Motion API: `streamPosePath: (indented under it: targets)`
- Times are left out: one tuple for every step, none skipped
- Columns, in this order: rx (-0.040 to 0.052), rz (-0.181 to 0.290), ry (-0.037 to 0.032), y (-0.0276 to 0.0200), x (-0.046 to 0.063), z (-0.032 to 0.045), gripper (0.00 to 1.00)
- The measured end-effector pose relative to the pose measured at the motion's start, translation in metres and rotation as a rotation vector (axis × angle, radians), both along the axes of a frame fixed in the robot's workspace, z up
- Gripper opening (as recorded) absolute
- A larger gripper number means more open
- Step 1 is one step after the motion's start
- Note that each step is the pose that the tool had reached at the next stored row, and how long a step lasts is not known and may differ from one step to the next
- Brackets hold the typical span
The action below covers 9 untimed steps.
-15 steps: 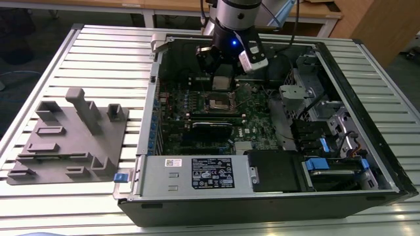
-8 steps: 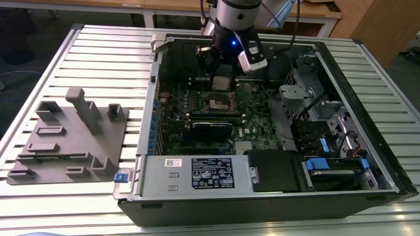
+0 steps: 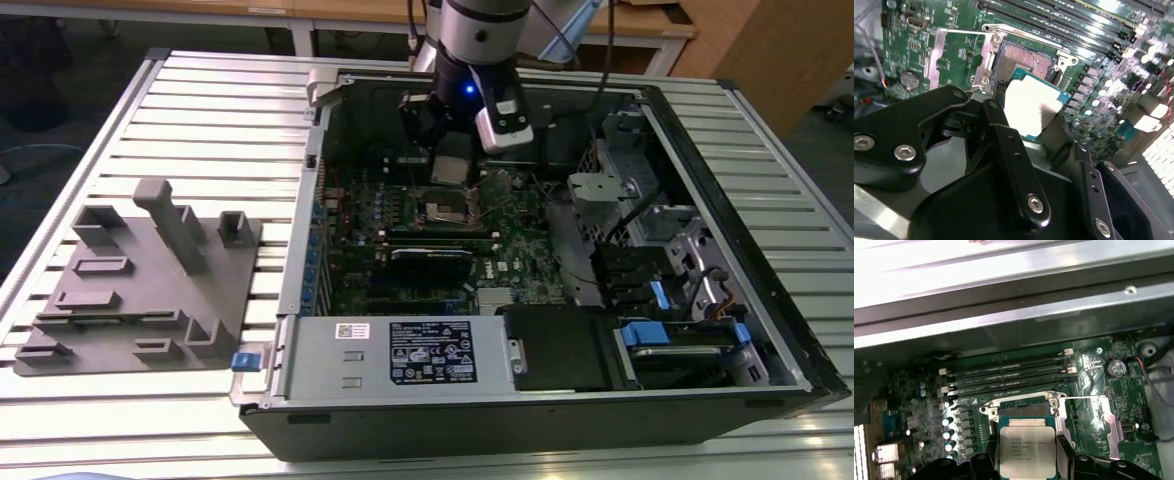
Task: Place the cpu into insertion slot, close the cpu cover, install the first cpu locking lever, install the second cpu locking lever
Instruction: 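Place the cpu into insertion slot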
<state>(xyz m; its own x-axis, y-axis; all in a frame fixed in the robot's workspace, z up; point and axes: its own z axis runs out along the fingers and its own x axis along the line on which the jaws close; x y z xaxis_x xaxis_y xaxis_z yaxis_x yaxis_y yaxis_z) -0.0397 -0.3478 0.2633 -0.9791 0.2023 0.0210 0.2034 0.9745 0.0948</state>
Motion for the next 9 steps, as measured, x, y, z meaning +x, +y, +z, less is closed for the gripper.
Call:
streamPosePath:
  targets:
    - [-0.0002,-0.018,0.0,0.0,0.0,-0.0002,0.54]
    - [-0.0002,-0.035,0.0001,0.0,0.0,-0.0003,0.54]
    - [-0.0002,-0.044,0.0001,0.0,0.0,-0.0004,0.54]
    - [-0.0002,-0.045,0.0,0.0,0.0,-0.0004,0.54]
    - [-0.0001,-0.045,-0.0001,0.0,0.0,-0.0005,0.54]
    - [0.0,-0.046,-0.0001,0.0,0.0,-0.0005,0.54]
    - [-0.0001,-0.046,-0.0001,0.0,0.0,-0.0004,0.54]
    - [0.0,-0.046,-0.0001,0.0,0.0,-0.0005,0.54]
    - [0.0,-0.048,-0.0001,0.0,0.0,-0.0005,0.54]
